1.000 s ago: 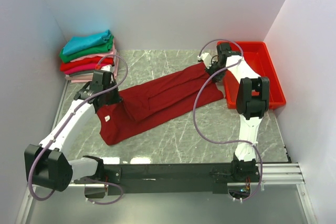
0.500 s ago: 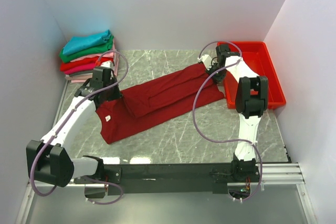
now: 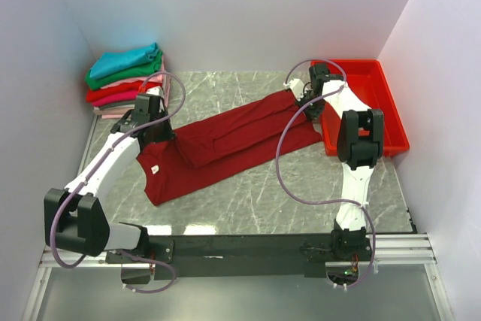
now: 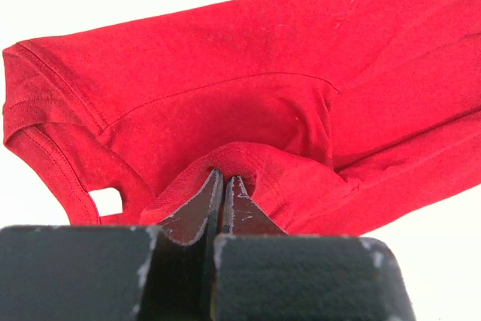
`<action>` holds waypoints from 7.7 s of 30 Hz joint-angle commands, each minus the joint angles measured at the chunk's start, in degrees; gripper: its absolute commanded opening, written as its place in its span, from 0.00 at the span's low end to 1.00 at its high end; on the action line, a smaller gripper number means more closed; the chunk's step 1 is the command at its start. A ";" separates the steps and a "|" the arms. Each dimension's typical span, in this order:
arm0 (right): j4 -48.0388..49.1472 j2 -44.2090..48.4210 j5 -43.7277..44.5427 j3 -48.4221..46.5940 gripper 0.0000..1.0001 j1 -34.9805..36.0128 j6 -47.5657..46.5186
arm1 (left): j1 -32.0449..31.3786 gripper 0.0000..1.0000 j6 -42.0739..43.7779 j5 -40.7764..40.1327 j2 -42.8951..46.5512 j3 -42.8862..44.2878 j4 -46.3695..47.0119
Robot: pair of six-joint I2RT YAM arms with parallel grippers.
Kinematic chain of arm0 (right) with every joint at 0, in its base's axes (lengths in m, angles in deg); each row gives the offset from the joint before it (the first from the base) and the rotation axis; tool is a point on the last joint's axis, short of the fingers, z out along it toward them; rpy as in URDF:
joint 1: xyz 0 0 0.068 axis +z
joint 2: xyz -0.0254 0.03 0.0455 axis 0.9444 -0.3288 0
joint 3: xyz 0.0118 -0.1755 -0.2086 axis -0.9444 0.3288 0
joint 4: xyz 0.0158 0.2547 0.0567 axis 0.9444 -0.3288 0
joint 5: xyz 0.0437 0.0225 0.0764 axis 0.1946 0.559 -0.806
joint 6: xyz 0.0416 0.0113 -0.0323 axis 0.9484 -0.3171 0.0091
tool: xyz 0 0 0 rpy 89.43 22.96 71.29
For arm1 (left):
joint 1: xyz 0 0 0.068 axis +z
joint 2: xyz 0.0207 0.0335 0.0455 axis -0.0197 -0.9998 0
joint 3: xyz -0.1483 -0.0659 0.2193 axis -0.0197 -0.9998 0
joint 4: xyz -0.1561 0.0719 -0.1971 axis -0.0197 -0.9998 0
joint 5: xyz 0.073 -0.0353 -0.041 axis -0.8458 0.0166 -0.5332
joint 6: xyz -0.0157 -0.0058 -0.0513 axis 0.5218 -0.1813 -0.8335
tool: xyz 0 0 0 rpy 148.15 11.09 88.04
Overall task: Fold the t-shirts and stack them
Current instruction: Fold the tshirt
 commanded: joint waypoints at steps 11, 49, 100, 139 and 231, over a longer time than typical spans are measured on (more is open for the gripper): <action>-0.31 0.34 0.69 -3.87 0.36 1.51 1.71 | 2.10 0.00 2.05 1.29 -7.94 3.33 6.22; 22.28 3.51 0.07 3.52 0.53 49.84 11.64 | 11.86 0.90 -2.96 -11.19 39.77 -16.53 4.73; 14.12 14.38 -9.46 7.86 0.79 30.45 13.61 | 11.86 0.83 -27.81 12.08 30.47 -25.48 2.88; 19.65 24.33 -3.53 42.18 0.07 16.19 -28.35 | 11.86 0.81 -34.16 -0.47 32.66 -26.02 -7.13; 10.77 -13.29 -6.36 -17.85 0.00 15.58 55.76 | 11.86 0.86 -21.77 16.32 44.28 -24.61 1.99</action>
